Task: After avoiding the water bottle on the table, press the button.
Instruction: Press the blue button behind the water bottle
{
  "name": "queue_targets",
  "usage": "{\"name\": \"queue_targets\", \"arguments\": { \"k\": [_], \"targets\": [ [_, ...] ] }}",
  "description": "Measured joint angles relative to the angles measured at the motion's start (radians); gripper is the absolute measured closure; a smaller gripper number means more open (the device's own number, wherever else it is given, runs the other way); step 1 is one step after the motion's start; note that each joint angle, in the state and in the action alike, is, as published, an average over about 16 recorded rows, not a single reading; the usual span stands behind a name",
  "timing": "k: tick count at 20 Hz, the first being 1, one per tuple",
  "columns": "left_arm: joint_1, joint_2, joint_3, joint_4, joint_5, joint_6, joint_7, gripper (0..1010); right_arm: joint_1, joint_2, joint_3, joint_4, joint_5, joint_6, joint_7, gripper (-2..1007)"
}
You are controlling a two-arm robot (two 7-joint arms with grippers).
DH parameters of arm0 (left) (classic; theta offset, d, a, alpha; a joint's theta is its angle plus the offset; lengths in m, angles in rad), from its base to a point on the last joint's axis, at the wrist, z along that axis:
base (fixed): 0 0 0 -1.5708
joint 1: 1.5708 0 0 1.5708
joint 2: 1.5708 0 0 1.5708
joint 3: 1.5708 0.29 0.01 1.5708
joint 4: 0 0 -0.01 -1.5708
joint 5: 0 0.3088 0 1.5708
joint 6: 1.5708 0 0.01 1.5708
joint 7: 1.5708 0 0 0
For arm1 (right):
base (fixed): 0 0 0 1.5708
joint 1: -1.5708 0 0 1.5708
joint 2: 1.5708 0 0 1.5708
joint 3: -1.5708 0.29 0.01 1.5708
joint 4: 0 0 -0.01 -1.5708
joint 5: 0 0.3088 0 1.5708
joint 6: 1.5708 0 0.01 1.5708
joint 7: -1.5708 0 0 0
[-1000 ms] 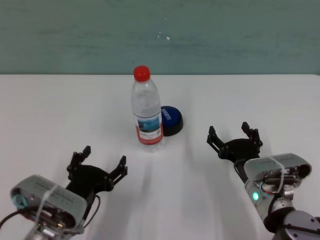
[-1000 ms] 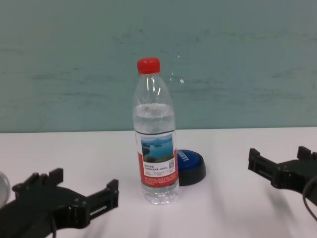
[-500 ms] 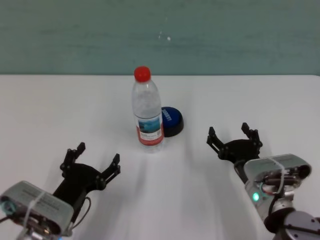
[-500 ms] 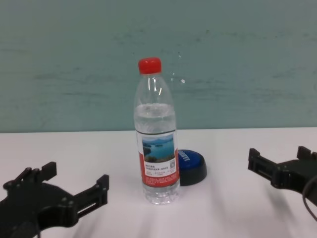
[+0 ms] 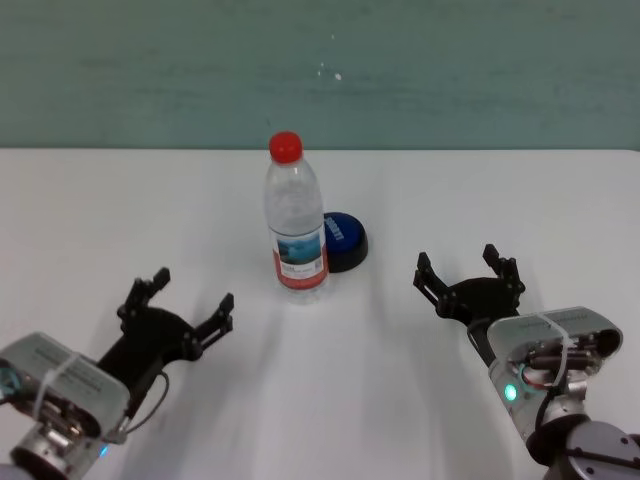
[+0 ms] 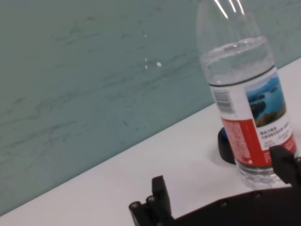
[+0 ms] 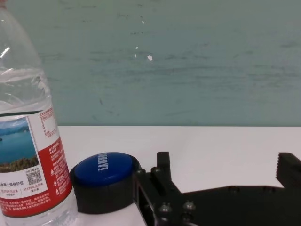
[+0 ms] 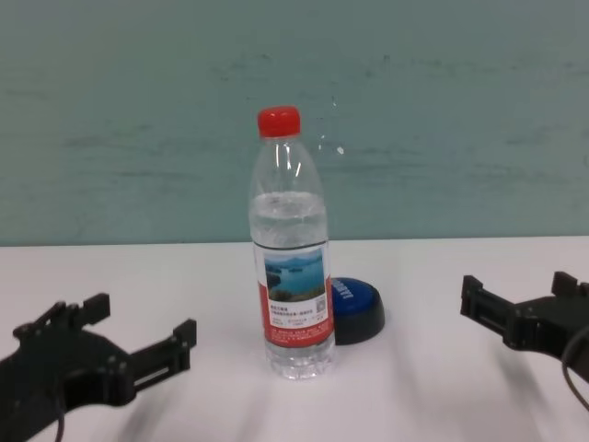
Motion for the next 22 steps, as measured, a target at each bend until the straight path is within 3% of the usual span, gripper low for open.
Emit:
{"name": "queue_targets", "arguments": {
  "k": [13, 22],
  "targets": [
    [-0.16, 0.012, 0.053, 0.14, -0.027, -0.031, -0.052, 10, 0.0, 0.0, 0.0, 0.0, 0.0, 0.0, 0.0, 1],
    [-0.208, 0.005, 0.083, 0.179, -0.033, -0.036, -0.056, 10, 0.0, 0.0, 0.0, 0.0, 0.0, 0.0, 0.0, 1]
  ]
}}
